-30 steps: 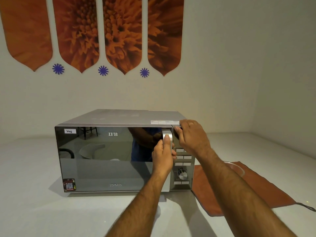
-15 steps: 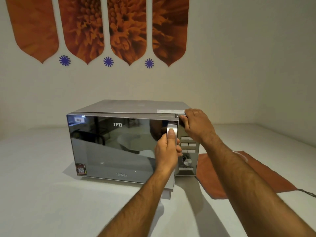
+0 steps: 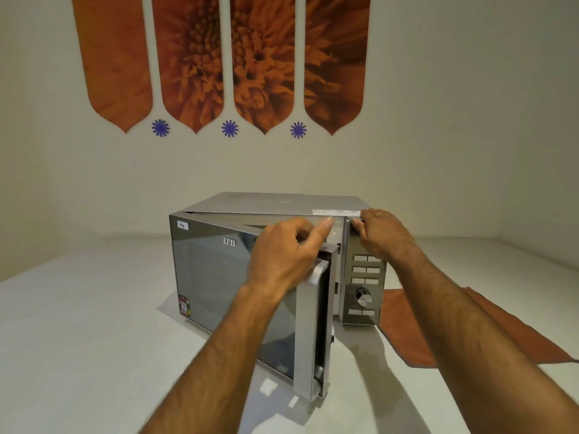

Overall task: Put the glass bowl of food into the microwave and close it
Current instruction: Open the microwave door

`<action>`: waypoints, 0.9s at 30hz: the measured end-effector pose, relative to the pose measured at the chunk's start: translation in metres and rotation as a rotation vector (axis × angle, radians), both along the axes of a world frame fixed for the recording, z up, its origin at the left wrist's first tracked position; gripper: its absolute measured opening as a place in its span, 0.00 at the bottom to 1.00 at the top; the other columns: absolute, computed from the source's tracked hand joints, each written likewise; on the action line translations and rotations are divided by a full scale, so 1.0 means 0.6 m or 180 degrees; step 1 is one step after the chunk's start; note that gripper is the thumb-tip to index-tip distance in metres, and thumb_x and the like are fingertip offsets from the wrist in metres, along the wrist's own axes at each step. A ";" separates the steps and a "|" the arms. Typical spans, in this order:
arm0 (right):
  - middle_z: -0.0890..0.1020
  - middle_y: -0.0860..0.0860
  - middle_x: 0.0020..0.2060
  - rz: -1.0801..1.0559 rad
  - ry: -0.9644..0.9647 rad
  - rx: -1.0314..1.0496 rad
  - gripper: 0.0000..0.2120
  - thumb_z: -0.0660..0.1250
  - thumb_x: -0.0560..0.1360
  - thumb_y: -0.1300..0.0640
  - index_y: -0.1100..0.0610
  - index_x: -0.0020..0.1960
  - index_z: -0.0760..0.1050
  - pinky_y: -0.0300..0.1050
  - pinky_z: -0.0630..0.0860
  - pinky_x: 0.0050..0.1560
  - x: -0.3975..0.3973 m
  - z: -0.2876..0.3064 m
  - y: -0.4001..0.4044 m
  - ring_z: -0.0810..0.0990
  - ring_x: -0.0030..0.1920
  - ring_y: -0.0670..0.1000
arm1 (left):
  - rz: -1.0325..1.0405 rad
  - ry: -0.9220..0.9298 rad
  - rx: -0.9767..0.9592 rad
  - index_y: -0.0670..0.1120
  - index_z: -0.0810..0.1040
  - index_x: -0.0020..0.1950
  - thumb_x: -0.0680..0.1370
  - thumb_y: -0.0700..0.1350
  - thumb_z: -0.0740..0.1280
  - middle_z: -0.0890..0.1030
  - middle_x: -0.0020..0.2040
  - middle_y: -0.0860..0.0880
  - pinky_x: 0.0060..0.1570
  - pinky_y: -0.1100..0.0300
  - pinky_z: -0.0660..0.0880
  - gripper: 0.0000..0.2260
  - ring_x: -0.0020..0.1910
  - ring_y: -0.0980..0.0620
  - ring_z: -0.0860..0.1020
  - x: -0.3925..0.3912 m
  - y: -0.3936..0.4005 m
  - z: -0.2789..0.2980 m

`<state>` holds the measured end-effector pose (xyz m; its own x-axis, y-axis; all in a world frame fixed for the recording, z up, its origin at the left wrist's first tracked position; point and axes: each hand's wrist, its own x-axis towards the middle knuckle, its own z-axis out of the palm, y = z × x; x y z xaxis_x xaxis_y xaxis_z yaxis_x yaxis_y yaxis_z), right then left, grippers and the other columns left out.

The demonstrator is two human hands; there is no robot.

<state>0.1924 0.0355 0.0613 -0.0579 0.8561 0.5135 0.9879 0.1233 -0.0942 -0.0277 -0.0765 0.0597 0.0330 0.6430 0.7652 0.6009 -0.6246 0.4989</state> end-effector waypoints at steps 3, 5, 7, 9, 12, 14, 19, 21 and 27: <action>0.80 0.59 0.61 0.0014 0.0006 -0.0005 0.25 0.49 0.84 0.43 0.59 0.66 0.72 0.55 0.72 0.66 0.000 0.000 -0.001 0.76 0.62 0.58 | 0.0334 0.0591 -0.0304 0.48 0.79 0.35 0.73 0.76 0.49 0.80 0.31 0.52 0.36 0.53 0.77 0.35 0.32 0.53 0.78 -0.020 -0.029 0.016; 0.80 0.59 0.61 0.0020 0.0028 0.0020 0.25 0.49 0.84 0.44 0.60 0.66 0.72 0.56 0.73 0.66 0.000 -0.002 -0.001 0.76 0.62 0.58 | 0.0530 0.0927 -0.0642 0.49 0.77 0.37 0.68 0.80 0.43 0.79 0.33 0.51 0.38 0.54 0.73 0.39 0.34 0.52 0.77 -0.034 -0.048 0.029; 0.80 0.59 0.61 0.0024 0.0045 0.0023 0.24 0.50 0.84 0.44 0.60 0.66 0.73 0.56 0.73 0.65 0.001 -0.002 0.000 0.77 0.62 0.58 | 0.0673 0.1175 -0.1079 0.51 0.80 0.46 0.60 0.84 0.38 0.81 0.42 0.51 0.43 0.54 0.71 0.47 0.42 0.52 0.77 -0.051 -0.068 0.042; 0.80 0.59 0.60 0.0037 0.0061 0.0050 0.24 0.50 0.84 0.44 0.60 0.66 0.73 0.56 0.74 0.64 0.001 -0.003 0.000 0.77 0.61 0.58 | 0.0768 0.1379 -0.1407 0.52 0.74 0.44 0.54 0.86 0.36 0.77 0.44 0.54 0.43 0.55 0.68 0.47 0.41 0.56 0.73 -0.066 -0.099 0.053; 0.80 0.60 0.61 0.0060 0.0056 0.0074 0.24 0.51 0.84 0.44 0.60 0.66 0.72 0.56 0.74 0.65 0.000 -0.004 -0.002 0.77 0.62 0.59 | 0.0888 0.1574 -0.2003 0.48 0.75 0.66 0.45 0.87 0.37 0.73 0.71 0.44 0.62 0.45 0.70 0.66 0.65 0.48 0.74 -0.099 -0.138 0.067; 0.79 0.61 0.62 0.0068 0.0048 0.0070 0.24 0.51 0.84 0.45 0.61 0.67 0.72 0.56 0.73 0.66 0.000 -0.005 -0.002 0.76 0.64 0.60 | 0.1092 0.1740 -0.2372 0.47 0.64 0.77 0.42 0.88 0.39 0.56 0.82 0.42 0.72 0.40 0.61 0.73 0.78 0.41 0.61 -0.122 -0.161 0.075; 0.79 0.61 0.62 0.0101 0.0046 0.0105 0.23 0.52 0.84 0.46 0.61 0.67 0.72 0.57 0.74 0.66 0.000 -0.007 -0.002 0.77 0.63 0.61 | 0.1337 0.2058 -0.2577 0.47 0.75 0.63 0.45 0.88 0.50 0.75 0.70 0.44 0.59 0.49 0.73 0.61 0.63 0.44 0.76 -0.187 -0.189 0.092; 0.80 0.61 0.60 0.0096 0.0047 0.0111 0.23 0.52 0.84 0.46 0.62 0.66 0.73 0.56 0.75 0.63 0.001 -0.005 -0.001 0.77 0.61 0.61 | 0.1443 0.2259 -0.2804 0.49 0.73 0.67 0.45 0.87 0.55 0.75 0.69 0.48 0.58 0.52 0.72 0.60 0.61 0.47 0.75 -0.213 -0.192 0.097; 0.80 0.62 0.59 0.0075 0.0073 0.0126 0.25 0.51 0.84 0.45 0.62 0.66 0.73 0.56 0.75 0.61 0.001 -0.002 0.003 0.77 0.60 0.61 | 0.2063 0.2288 -0.2813 0.46 0.73 0.66 0.55 0.82 0.62 0.75 0.66 0.50 0.59 0.53 0.73 0.52 0.60 0.49 0.74 -0.270 -0.196 0.082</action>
<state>0.1930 0.0372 0.0602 -0.0657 0.8336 0.5484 0.9823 0.1507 -0.1113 -0.1899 -0.1938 0.1091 -0.2481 0.9685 0.0208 0.9684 0.2474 0.0327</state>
